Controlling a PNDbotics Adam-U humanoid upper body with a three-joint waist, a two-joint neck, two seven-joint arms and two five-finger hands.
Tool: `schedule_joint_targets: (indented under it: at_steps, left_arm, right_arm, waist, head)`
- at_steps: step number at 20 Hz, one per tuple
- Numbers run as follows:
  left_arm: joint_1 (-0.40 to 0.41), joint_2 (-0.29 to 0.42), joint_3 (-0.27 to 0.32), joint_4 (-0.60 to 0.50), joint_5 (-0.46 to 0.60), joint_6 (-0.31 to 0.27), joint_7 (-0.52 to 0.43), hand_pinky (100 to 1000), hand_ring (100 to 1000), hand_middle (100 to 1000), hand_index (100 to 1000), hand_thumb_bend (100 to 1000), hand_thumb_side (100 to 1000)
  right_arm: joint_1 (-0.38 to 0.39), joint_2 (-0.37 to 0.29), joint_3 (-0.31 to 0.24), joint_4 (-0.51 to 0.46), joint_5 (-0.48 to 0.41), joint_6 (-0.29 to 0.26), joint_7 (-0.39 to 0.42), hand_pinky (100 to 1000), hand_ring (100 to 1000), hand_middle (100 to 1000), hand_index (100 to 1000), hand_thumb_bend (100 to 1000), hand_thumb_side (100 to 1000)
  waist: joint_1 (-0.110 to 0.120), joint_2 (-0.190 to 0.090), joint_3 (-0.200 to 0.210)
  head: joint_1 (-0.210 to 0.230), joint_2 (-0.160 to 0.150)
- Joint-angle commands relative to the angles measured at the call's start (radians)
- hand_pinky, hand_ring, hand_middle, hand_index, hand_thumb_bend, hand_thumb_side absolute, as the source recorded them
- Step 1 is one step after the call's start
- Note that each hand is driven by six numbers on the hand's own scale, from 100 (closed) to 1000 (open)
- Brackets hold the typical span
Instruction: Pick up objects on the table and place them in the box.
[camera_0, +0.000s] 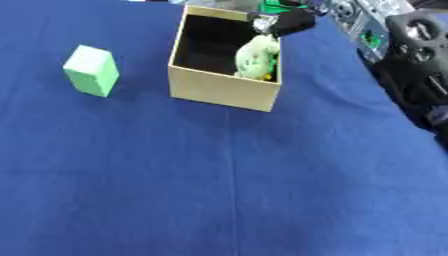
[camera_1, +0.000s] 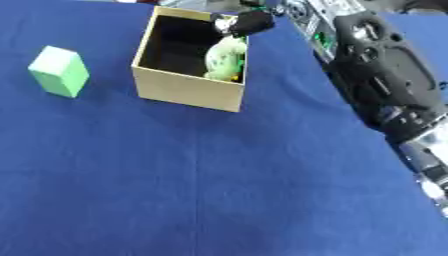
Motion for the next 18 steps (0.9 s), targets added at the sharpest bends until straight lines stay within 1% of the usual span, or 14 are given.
schedule_joint_targets:
  at_steps: [1,3,5,8,9,10,11,14,18]
  left_arm:
    - [-0.007,0.022,0.003,-0.018,0.000,0.001,0.000,774,646,613,758,228,930]
    - [-0.007,0.025,0.003,-0.018,0.001,0.002,0.000,774,647,613,758,229,930]
    - [-0.008,0.030,0.002,-0.018,0.000,0.005,0.000,774,647,614,758,230,930]
    - [-0.013,0.039,0.000,-0.018,-0.002,0.012,0.002,774,648,615,758,232,928]
    - [-0.015,0.043,-0.001,-0.018,-0.003,0.015,0.004,773,648,616,759,233,927]
    - [-0.017,0.047,-0.001,-0.018,-0.005,0.017,0.005,773,648,616,759,233,927]
    - [-0.020,0.052,-0.002,-0.018,-0.009,0.019,0.007,773,650,618,760,236,922]
    - [-0.028,0.066,-0.006,-0.018,-0.021,0.026,0.012,773,650,619,762,243,915]
    - [-0.042,0.104,-0.015,-0.018,-0.043,0.046,0.024,771,653,623,766,252,900]
  right_arm:
    - [-0.022,-0.027,-0.021,-0.043,-0.027,0.013,-0.005,845,926,864,961,100,1000]
    - [-0.016,-0.044,-0.031,-0.080,-0.070,0.030,-0.004,842,910,853,946,100,1000]
    - [-0.001,-0.073,-0.044,-0.142,-0.139,0.058,-0.008,827,878,827,925,100,1000]
    - [0.035,-0.128,-0.078,-0.271,-0.282,0.138,-0.042,798,810,789,892,100,1000]
    - [0.049,-0.146,-0.095,-0.318,-0.336,0.169,-0.067,790,791,781,887,100,997]
    - [0.063,-0.163,-0.108,-0.361,-0.386,0.199,-0.090,790,791,781,887,100,997]
    - [0.082,-0.183,-0.129,-0.410,-0.444,0.232,-0.127,770,744,759,868,100,939]
    - [0.157,-0.251,-0.173,-0.567,-0.615,0.327,-0.242,766,720,749,859,100,879]
    - [0.282,-0.328,-0.233,-0.764,-0.781,0.407,-0.364,766,707,742,854,100,820]
  waist:
    - [0.005,-0.029,-0.002]
    - [0.007,-0.030,-0.004]
    - [0.008,-0.031,-0.007]
    - [0.013,-0.032,-0.012]
    - [0.016,-0.032,-0.015]
    - [0.017,-0.032,-0.016]
    - [0.020,-0.033,-0.021]
    - [0.029,-0.032,-0.032]
    - [0.045,-0.029,-0.046]
  head:
    - [0.001,0.000]
    - [0.003,0.003]
    - [0.008,0.006]
    - [0.024,0.008]
    - [0.029,0.010]
    - [0.031,0.011]
    - [0.037,0.013]
    - [0.057,0.015]
    - [0.091,0.016]
